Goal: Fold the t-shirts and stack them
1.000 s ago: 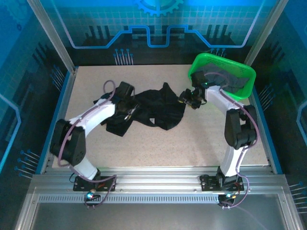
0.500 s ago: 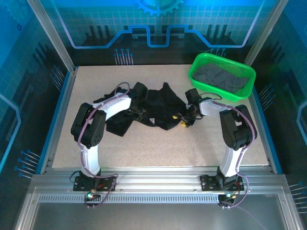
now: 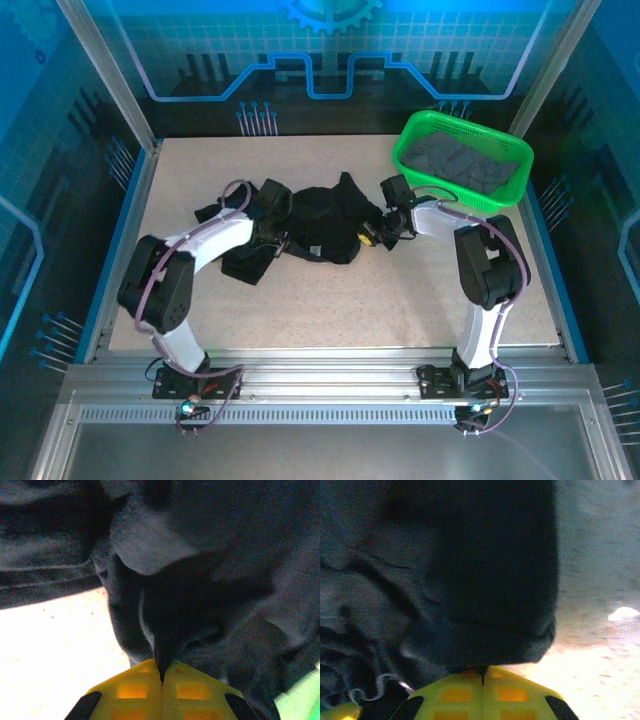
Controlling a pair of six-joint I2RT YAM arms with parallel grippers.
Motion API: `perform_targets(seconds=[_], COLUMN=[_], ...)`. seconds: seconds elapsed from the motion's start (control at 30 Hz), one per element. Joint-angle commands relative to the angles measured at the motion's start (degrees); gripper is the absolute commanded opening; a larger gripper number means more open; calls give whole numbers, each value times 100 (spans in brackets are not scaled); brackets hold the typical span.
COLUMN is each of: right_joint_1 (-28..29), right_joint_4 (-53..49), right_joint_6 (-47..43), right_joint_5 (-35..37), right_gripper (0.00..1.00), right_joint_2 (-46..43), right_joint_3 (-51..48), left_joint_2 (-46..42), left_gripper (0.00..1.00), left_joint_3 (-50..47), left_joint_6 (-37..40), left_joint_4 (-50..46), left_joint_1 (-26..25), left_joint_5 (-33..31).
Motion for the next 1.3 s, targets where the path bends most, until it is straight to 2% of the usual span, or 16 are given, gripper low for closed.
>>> perform_targets(seconds=[0.0,0.13,0.23,0.53,0.67,0.9,1.1,1.27], right_joint_1=[42,-33,-203,-866,-991,-1651,-2346,-2670], right_joint_4=[-83,-220,-258,-820,-950,-661,-535,-358], right_joint_6=[-18,-108,-223,-934,-1082,-1121,-746,-405], right_joint_5=[4,102,161,216,304,272,76,79], right_gripper=[0,0,0,0,0,0,0,0], right_joint_2=[-393,-754,-1039,-1196,-1457,-1742,-1237,-709], right_joint_3=[191,227,487,2940,3505,4561,6022,7017], left_joint_2=[-599,-1198,-1512,-1337,-1413,-1185,-942,-641], left_gripper=[0,0,0,0,0,0,0,0], left_joint_3=[-363,-594,-419,1474,2061,3358,4604,5591], left_joint_6=[54,75,290,1272,1498,1834,2209,2251], left_joint_4=[217,469,623,792,966,1869,2154,2172], left_joint_1=[-5,0,-1,-90,-201,-751,-1447,-1700], left_joint_5=[-85,-159,-313,-57,32,850,864,992])
